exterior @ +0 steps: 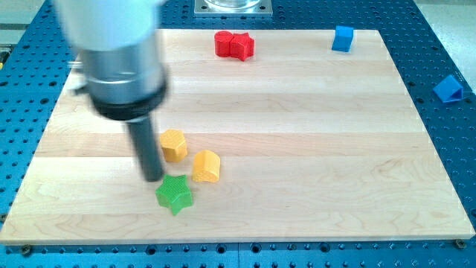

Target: Move the hexagon to the right of the green star

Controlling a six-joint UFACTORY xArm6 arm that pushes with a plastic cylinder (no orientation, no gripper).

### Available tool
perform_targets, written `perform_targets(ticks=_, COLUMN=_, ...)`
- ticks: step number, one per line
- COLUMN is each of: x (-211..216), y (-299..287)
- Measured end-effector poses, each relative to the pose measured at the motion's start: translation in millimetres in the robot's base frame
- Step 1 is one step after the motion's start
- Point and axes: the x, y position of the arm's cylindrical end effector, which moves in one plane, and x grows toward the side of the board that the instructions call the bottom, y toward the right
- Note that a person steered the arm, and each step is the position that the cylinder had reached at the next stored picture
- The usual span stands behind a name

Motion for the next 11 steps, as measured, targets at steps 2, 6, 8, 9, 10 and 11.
perform_targets(ticks=2, x=-67, y=43)
perform_targets(ticks=6, x=-34, y=90)
perform_targets(ticks=8, x=0, y=130)
perform_targets(ticks=9, x=3, y=131)
perform_targets(ticks=10, x=-5, y=144)
perform_targets(ticks=11, x=-21, y=112)
